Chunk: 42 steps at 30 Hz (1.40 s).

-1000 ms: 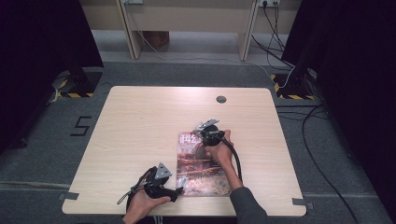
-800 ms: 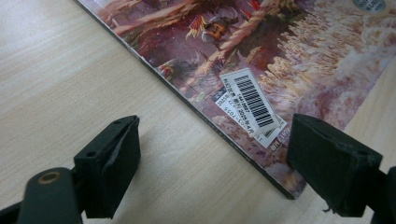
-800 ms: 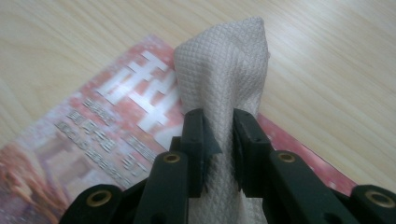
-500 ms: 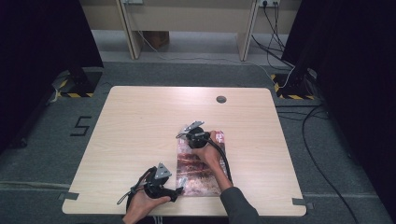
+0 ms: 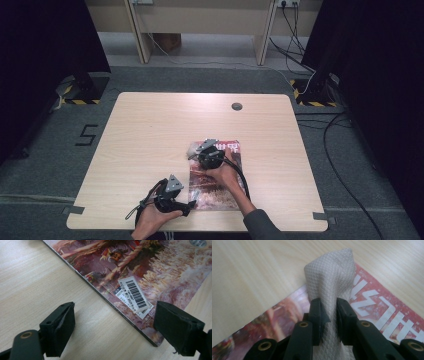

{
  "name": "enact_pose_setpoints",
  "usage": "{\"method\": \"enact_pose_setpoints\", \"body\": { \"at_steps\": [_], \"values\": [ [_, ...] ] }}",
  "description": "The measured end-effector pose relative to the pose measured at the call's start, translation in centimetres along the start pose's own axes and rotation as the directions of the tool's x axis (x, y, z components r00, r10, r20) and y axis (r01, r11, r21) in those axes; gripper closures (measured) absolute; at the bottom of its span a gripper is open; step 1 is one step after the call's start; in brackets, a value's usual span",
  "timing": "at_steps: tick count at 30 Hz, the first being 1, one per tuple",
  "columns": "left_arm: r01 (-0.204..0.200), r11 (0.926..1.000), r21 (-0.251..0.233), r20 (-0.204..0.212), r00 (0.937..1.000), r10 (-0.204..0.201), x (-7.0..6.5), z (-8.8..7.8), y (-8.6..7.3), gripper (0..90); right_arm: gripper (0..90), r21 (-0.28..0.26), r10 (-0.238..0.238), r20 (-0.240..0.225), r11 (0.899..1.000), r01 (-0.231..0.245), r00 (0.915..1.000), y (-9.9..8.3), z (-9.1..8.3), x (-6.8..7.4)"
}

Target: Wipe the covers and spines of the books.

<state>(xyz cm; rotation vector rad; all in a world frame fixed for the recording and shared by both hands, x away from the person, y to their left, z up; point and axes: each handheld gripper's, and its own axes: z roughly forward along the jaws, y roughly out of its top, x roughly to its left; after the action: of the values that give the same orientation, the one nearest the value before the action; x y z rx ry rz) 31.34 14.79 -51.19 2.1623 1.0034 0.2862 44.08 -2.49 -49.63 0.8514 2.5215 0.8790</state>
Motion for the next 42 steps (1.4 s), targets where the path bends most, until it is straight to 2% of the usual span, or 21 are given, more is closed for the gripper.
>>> {"method": "enact_pose_setpoints", "body": {
  "at_steps": [11, 14, 19, 21, 26, 31, 38, 42],
  "values": [
    [-0.002, 1.0000, -0.007, 0.006, 1.0000, 0.002, 0.0, -0.1, -0.1, 17.4, 75.8, -0.036, -0.026, -0.055, 0.999, 0.024, 0.9981, -3.1, -2.5, 1.7],
    [-0.014, 0.9999, 0.004, 0.024, 0.9996, 0.014, 0.0, -0.4, -0.1, 19.1, 75.5, -0.060, -0.010, -0.072, 0.998, 0.006, 0.9973, -3.9, -3.1, 2.2],
    [-0.008, 0.9999, -0.007, 0.045, 0.9990, 0.008, 0.0, -0.9, -0.2, 19.4, 75.7, -0.061, -0.037, -0.062, 0.998, 0.034, 0.9974, -4.1, -3.3, 2.8],
    [-0.007, 0.9998, -0.021, 0.049, 0.9988, 0.008, 0.1, -1.3, -0.2, 19.4, 75.6, -0.056, -0.036, -0.075, 0.998, 0.032, 0.9965, -4.2, -3.5, 3.1],
    [0.034, 0.9983, -0.048, 0.023, 0.9992, -0.033, 1.6, -2.4, -0.4, 19.4, 75.6, -0.051, -0.048, -0.108, 0.998, 0.043, 0.9930, -4.6, -4.2, 4.1],
    [0.068, 0.9953, -0.070, -0.026, 0.9972, -0.070, 3.3, -3.3, -0.4, 19.4, 75.6, -0.062, -0.075, -0.128, 0.996, 0.067, 0.9889, -5.2, -4.7, 5.2],
    [0.111, 0.9902, -0.085, -0.067, 0.9908, -0.117, 5.1, -3.8, -0.6, 19.5, 75.5, -0.069, -0.105, -0.161, 0.993, 0.095, 0.9813, -5.8, -5.5, 6.7],
    [0.119, 0.9893, -0.085, -0.083, 0.9886, -0.126, 5.7, -4.0, -0.7, 19.5, 75.5, -0.072, -0.115, -0.182, 0.992, 0.103, 0.9765, -6.2, -5.9, 7.5]
  ]
}}
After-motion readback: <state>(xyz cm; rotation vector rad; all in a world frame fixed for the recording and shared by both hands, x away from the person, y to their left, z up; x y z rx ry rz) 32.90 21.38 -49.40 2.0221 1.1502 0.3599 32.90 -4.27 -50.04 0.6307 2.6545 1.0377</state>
